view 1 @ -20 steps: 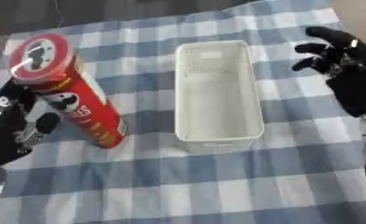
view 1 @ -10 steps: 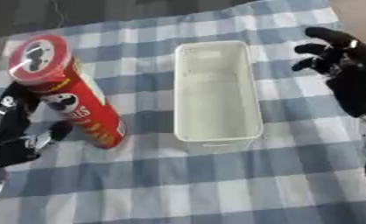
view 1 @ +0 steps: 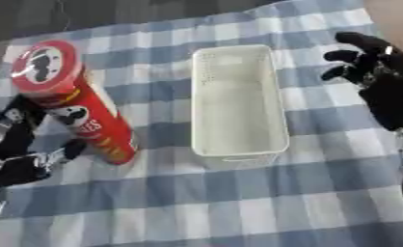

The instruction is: Pick up objects on the table and place them in the box.

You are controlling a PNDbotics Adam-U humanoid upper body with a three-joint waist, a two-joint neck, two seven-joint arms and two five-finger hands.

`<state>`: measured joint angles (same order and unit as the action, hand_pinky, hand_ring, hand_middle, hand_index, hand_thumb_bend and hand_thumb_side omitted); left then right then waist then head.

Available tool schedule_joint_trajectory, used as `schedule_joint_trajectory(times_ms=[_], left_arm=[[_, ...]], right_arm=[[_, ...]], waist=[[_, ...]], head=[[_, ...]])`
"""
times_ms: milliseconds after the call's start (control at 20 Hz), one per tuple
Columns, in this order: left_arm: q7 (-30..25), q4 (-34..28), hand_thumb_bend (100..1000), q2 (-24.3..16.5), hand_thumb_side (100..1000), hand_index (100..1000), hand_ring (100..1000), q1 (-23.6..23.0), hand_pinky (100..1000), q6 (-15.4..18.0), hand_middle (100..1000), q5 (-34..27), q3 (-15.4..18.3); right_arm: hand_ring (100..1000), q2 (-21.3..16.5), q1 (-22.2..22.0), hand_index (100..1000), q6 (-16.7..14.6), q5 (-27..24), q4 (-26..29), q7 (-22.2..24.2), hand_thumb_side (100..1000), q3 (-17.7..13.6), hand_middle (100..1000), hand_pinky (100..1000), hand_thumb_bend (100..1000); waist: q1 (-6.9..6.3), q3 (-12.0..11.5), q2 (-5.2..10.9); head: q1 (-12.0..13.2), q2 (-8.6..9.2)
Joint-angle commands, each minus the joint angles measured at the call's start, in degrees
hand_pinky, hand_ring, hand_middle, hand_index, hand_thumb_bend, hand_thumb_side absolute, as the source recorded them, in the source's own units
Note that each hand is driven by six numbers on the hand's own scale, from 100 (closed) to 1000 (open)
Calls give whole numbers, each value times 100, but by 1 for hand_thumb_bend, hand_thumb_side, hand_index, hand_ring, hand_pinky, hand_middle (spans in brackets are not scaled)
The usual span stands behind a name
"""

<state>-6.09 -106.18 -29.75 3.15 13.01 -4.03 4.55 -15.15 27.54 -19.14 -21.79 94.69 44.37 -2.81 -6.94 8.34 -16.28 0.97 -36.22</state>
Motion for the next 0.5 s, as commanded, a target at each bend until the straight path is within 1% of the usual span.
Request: schedule_joint_trajectory(times_ms=[50,500], left_arm=[[-30,-49,551,-119,438,1000,774,114,1000,-16,1000,-23,-9],[-116,347,542,-123,487,1000,766,706,1000,-84,1000,-357,-143]], right_arm=[[855,-89,24,917,-748,5,135,760,1000,-6,922,732,100],[856,-84,-11,918,-742,12,129,760,1000,2,923,733,100]], waist=[[9,-13,133],[12,-22,165]], head=[[-46,81],[-32,78]])
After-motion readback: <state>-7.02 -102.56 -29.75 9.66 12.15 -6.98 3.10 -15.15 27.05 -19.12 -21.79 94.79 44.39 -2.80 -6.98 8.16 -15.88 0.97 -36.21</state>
